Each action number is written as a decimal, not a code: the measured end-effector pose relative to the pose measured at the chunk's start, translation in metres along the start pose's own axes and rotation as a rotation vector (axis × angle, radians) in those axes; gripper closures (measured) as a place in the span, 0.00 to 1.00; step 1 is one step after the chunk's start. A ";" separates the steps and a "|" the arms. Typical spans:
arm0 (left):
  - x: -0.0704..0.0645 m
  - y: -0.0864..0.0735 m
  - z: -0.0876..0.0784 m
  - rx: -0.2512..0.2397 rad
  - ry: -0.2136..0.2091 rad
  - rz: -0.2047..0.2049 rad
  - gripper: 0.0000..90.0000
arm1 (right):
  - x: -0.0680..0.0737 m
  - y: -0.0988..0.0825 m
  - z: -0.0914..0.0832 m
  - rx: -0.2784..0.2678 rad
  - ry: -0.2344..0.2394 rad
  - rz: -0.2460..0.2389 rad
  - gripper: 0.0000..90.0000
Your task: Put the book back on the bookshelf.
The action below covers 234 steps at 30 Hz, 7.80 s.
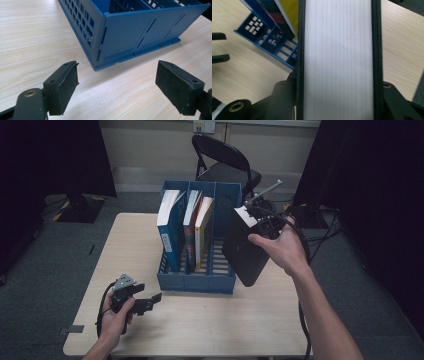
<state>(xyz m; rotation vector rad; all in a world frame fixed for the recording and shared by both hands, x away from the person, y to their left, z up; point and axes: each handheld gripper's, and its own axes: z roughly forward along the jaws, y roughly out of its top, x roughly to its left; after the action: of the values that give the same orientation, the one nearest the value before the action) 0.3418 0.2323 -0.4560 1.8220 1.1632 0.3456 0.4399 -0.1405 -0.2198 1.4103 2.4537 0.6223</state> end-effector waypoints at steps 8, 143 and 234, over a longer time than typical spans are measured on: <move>0.001 0.000 -0.001 -0.004 -0.002 0.001 0.20 | 0.008 0.021 0.014 0.018 0.010 0.019 0.60; 0.003 0.000 0.000 -0.003 -0.005 -0.012 0.20 | 0.006 -0.020 0.183 -0.383 0.080 0.166 0.53; 0.015 -0.002 -0.011 -0.026 0.033 -0.025 0.20 | -0.045 -0.157 0.099 -0.530 0.093 0.161 0.18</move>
<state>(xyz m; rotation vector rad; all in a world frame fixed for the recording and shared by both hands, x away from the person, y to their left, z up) 0.3418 0.2508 -0.4552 1.7844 1.1974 0.3756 0.3837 -0.2252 -0.3817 1.3763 2.0230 1.2846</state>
